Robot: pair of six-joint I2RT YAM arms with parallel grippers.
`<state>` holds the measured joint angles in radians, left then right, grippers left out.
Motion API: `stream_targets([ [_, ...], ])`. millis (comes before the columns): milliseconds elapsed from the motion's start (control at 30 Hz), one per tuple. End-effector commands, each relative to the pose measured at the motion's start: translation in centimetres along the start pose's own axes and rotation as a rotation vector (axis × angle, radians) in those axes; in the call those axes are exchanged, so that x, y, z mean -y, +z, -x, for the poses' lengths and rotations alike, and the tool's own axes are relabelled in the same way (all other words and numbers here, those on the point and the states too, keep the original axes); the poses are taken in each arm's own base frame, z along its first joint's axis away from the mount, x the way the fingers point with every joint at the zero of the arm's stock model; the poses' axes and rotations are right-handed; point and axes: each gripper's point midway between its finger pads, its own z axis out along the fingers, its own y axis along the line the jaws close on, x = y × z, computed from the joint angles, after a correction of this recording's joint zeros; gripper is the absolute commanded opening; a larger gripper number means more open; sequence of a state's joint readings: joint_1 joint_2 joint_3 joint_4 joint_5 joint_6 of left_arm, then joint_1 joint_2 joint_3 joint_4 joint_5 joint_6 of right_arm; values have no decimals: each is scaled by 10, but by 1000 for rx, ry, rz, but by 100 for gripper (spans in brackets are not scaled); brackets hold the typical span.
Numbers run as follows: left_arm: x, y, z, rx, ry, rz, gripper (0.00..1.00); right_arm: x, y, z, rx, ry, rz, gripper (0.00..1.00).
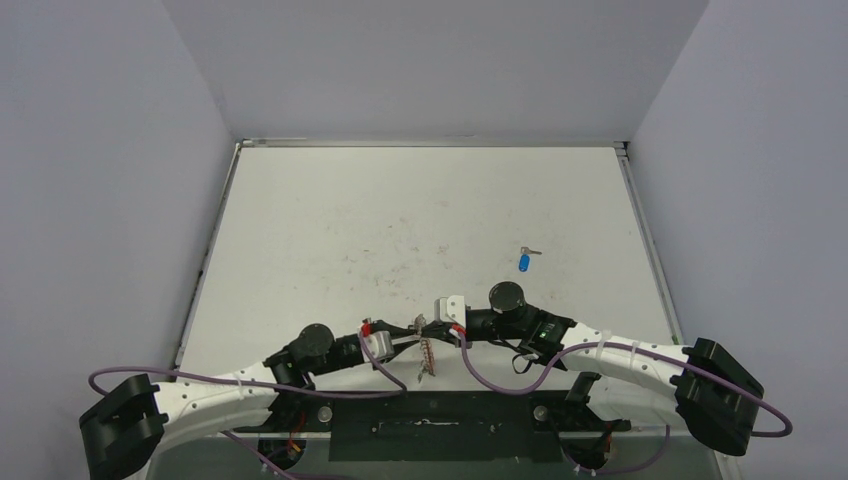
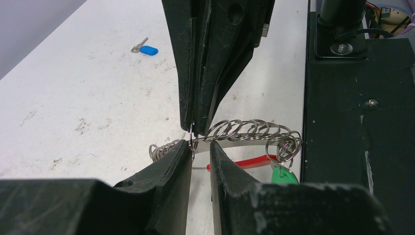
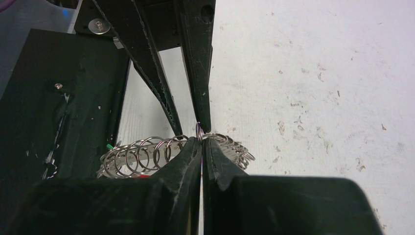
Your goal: Put the keys on the keyring
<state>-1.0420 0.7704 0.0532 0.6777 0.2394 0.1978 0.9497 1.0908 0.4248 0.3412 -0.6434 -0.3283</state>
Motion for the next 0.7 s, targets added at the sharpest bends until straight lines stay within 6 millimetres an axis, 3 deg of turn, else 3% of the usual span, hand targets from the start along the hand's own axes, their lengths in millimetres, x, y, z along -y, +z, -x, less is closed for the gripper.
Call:
stream_targets([
  [0, -9, 10, 38, 101, 41, 19, 19, 4, -1, 26, 84, -55, 1, 0],
  [433, -8, 15, 39, 82, 65, 1, 6, 6, -2, 28, 78, -63, -1, 0],
  [567, -5, 11, 36, 61, 74, -14, 19, 6, -2, 28, 76, -67, -3, 0],
  [667, -5, 5, 34, 46, 76, -10, 23, 7, -3, 28, 73, -71, -4, 0],
])
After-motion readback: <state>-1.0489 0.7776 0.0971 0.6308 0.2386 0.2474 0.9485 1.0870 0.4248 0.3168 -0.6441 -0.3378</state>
